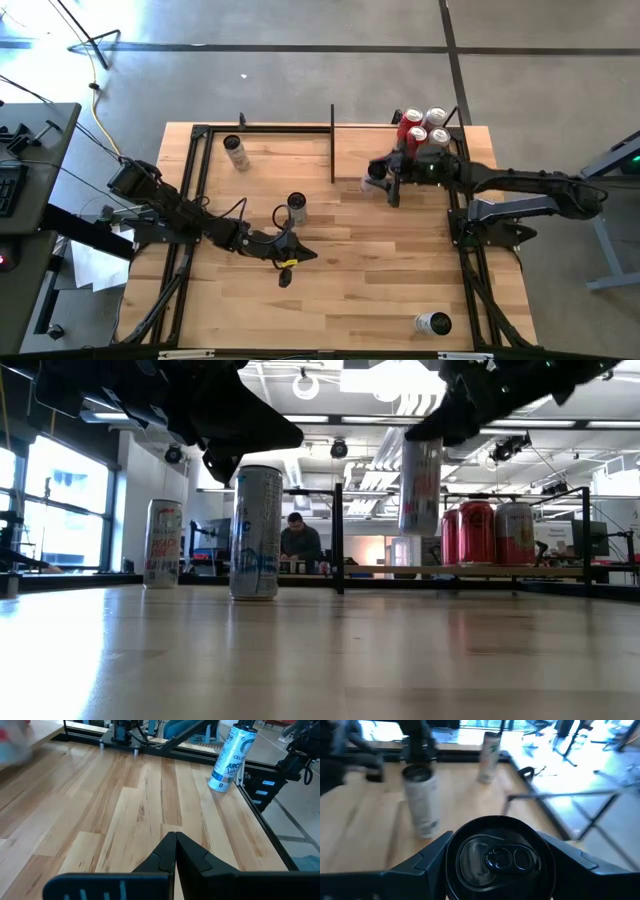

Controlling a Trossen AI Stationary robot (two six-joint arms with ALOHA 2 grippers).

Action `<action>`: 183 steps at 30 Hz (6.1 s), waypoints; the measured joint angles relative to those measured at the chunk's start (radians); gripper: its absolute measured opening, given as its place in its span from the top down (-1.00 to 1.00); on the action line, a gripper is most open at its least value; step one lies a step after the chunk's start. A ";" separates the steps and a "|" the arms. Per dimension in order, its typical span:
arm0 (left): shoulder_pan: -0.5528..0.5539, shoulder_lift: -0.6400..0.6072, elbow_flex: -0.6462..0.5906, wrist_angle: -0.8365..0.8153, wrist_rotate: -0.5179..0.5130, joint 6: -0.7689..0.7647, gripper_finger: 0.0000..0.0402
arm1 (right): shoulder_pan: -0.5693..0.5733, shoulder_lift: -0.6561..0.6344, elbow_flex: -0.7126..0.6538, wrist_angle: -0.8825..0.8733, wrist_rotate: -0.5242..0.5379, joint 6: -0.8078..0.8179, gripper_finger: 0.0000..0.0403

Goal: Place canned beverage on shelf
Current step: Put the bottom peach vibe soda can on the shelf, then put the bottom arctic vibe soda can on the shelf

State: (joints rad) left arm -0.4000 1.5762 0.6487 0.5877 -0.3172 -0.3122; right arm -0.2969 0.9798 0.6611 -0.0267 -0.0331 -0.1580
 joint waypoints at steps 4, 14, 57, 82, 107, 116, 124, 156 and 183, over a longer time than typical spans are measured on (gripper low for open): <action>0.000 0.000 0.000 0.000 0.000 0.000 1.00 | -0.103 0.014 0.105 -0.060 -0.026 -0.093 -0.18; -0.008 0.000 0.000 0.000 0.000 -0.001 1.00 | -0.448 0.122 0.162 -0.081 -0.292 -0.221 -0.18; -0.003 0.000 0.000 -0.013 0.000 -0.009 1.00 | -0.746 0.370 0.163 0.062 -0.447 -0.236 -0.18; -0.003 0.000 0.000 -0.014 0.000 -0.010 1.00 | -0.751 0.369 0.164 0.071 -0.441 -0.209 -0.38; -0.003 0.000 0.000 -0.014 0.000 -0.008 1.00 | -0.748 0.221 0.164 0.085 -0.408 -0.179 -0.39; -0.003 0.000 0.000 -0.014 -0.006 -0.007 1.00 | -0.620 0.046 0.164 -0.253 -0.215 -0.181 0.10; 0.008 0.000 0.000 -0.014 -0.007 -0.008 1.00 | -0.440 0.069 0.163 -0.359 -0.019 -0.066 0.95; 0.007 0.000 0.000 -0.015 -0.008 0.009 1.00 | -0.324 0.180 0.294 -0.582 0.190 0.135 1.00; 0.009 -0.001 0.000 -0.006 0.036 0.052 1.00 | 1.104 0.217 0.552 -1.223 0.101 1.775 0.82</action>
State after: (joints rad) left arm -0.3912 1.5753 0.6487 0.5817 -0.2813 -0.2600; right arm 0.8072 1.1965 1.2129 -1.2499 0.0681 1.6168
